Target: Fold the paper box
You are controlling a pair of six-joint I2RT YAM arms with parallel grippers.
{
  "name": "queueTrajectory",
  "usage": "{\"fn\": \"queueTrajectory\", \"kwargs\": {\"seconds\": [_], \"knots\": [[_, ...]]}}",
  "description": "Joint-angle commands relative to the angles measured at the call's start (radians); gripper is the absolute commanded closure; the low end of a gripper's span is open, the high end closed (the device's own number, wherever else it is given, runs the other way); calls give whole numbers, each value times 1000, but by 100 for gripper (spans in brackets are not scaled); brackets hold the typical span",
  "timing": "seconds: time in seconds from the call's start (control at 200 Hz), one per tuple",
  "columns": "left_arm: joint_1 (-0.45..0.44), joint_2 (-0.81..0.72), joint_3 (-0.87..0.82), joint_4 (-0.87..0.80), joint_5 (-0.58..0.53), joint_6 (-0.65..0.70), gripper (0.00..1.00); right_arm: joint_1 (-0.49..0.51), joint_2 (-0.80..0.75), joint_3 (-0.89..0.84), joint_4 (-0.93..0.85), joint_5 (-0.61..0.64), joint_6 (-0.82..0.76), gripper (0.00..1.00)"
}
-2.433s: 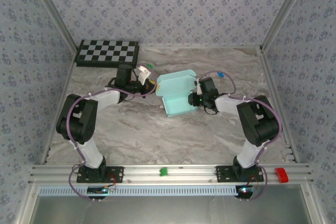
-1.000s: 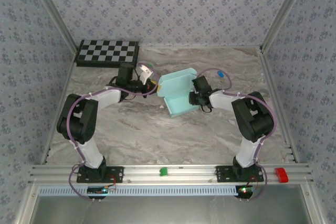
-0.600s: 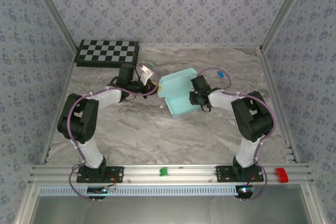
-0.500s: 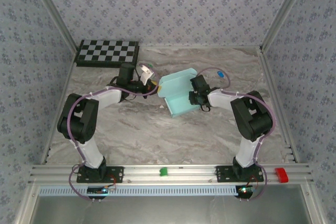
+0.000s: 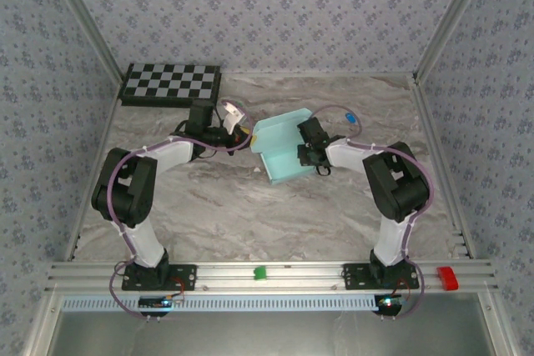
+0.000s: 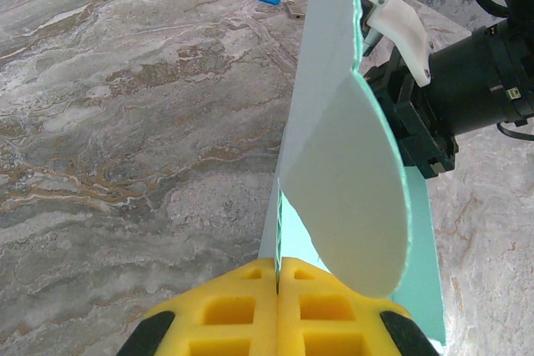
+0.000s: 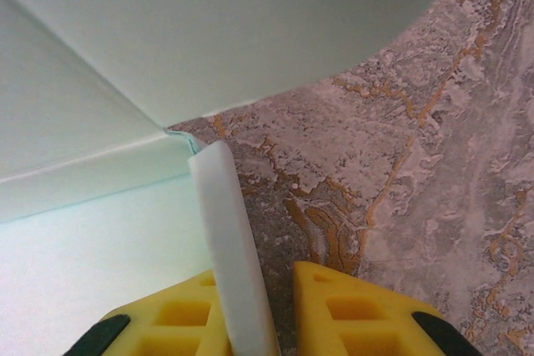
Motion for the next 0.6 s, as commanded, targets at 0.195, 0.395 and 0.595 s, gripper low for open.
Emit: {"fn": "queueTrajectory", "kwargs": {"seconds": [0.195, 0.395, 0.595], "knots": [[22, 3, 33, -22, 30, 15, 100, -7, 73, 13, -176, 176, 14, 81], [24, 1, 35, -24, 30, 14, 100, 4, 91, 34, -202, 200, 25, 85], [24, -1, 36, -26, 35, 17, 100, 4, 85, 32, -200, 181, 22, 87]]}}
